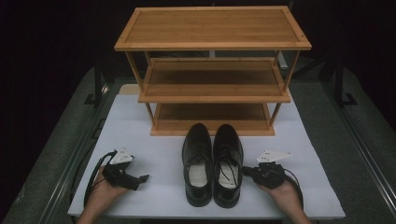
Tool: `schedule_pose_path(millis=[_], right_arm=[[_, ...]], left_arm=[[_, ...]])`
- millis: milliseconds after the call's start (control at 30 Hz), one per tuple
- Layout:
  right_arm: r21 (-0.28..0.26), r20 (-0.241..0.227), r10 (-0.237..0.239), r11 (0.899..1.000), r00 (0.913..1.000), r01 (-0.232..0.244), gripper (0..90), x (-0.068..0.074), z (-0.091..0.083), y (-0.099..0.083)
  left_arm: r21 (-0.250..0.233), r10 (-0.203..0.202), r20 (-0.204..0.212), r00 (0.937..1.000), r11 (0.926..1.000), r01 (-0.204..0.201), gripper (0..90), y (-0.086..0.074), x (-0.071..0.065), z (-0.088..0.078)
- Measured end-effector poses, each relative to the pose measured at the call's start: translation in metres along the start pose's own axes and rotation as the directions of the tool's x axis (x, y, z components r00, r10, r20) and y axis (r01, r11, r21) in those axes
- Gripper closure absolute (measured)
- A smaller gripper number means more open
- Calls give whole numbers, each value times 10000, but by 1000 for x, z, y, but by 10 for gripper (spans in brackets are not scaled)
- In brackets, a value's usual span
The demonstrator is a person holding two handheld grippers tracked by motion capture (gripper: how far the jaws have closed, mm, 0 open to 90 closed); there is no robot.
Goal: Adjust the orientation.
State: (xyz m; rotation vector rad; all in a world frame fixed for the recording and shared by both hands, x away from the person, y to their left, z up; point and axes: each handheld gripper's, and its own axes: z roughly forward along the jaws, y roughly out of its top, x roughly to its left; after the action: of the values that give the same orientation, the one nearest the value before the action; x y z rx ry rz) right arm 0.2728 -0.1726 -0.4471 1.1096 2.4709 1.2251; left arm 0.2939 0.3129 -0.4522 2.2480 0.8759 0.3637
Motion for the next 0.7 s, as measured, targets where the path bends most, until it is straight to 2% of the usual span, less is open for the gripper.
schedule_pose_path(millis=[367,600,700], right_arm=[[-15,-82,-143,9999,9999,143,900,0,2,2],[-341,128,-17,9994,9999,22,898,-6,-5,2],[-517,192,51,9987,9998,-41,869,-8,-10,2]], left_arm=[[2,0,-1,10000,10000,0,6,0,0,0],[-1,-5,7,10000,10000,5,6,0,0,0],[0,6,3,10000,10000,-6,6,0,0,-1]])
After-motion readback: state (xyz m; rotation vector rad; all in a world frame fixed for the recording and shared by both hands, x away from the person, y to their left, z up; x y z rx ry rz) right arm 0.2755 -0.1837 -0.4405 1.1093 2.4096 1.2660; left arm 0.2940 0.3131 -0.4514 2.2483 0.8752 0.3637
